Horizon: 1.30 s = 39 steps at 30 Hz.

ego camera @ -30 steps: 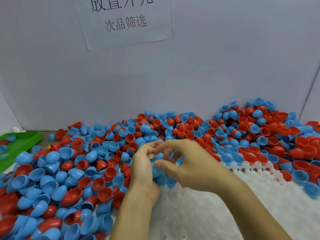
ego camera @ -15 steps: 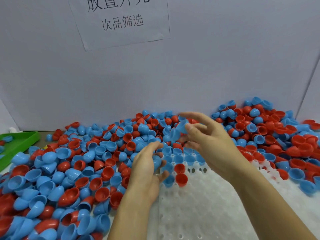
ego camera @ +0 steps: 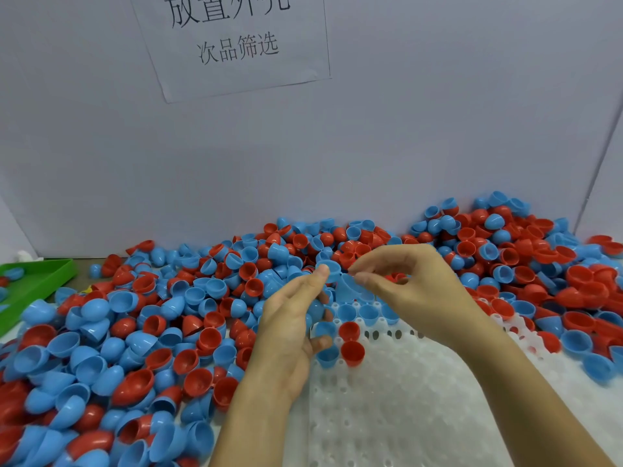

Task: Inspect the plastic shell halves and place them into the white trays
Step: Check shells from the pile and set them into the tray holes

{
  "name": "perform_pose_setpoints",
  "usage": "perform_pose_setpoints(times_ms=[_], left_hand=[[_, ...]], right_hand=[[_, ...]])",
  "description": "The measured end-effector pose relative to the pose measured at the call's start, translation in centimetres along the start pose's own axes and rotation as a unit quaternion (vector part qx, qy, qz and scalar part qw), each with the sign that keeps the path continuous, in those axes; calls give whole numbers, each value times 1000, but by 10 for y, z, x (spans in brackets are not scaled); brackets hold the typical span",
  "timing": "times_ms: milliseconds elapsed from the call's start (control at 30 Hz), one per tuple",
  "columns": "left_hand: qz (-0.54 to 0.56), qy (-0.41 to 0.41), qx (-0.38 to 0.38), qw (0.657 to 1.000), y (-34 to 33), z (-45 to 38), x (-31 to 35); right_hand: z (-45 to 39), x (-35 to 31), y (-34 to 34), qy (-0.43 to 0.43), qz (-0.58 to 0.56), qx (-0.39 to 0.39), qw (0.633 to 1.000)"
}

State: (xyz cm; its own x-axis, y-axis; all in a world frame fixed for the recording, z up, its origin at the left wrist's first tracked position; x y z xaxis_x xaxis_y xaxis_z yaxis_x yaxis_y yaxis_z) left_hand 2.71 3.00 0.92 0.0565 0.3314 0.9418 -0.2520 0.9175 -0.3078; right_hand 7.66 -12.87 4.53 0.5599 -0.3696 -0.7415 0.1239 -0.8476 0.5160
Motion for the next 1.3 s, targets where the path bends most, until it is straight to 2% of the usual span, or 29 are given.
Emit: perform_pose_setpoints(times_ms=[200, 333, 400, 533, 700, 800, 900, 967, 1033, 1100, 1200, 1300], left_hand=[[-60, -2, -30, 998, -4, 4, 1], [-32, 17, 46, 998, -3, -2, -1], [29, 18, 70, 997, -1, -5, -2], [105, -1, 68, 992, 2, -6, -4], [145, 10, 46, 988, 1, -4, -1], [148, 12, 31, 988, 1, -2, 0], [103, 14, 5, 995, -2, -1, -2], [102, 32, -41, 993, -8, 1, -3], [127, 44, -74, 988, -13, 3, -5], [136, 36, -65, 988, -13, 2, -5], [91, 5, -15, 996, -8, -3, -6], [57, -20, 15, 998, -8, -7, -9]], right_hand=[[4, -2, -10, 64, 85, -39, 994], [2, 3, -3, 31, 121, -1, 992], [2, 10, 8, -9, 165, -42, 985], [9, 22, -7, -103, 301, -167, 933], [12, 29, -22, -139, 348, -217, 901], [7, 22, -8, -117, 295, -198, 928], [4, 2, -7, -62, 152, -149, 975], [6, -9, -18, -40, 84, -170, 981], [8, -12, -29, -27, 84, -174, 981], [6, -9, -30, -26, 80, -130, 988], [2, -5, -19, -61, -22, -57, 996], [0, -4, -13, -95, -63, -68, 991]])
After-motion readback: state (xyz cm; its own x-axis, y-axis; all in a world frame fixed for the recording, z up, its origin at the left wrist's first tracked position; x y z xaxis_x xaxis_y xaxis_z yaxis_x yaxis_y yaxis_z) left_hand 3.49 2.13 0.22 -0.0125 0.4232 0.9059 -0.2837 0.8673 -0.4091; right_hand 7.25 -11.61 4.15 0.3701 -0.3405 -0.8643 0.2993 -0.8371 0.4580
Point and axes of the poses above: each hand's wrist, its own z-axis away from the middle knuckle, its own y-axis out of the back of the hand, x = y × z, the point moved 1 cm from there along -z, towards the middle knuckle, and after that the axes turned 3 degrees about y, right-handed, at the moved point
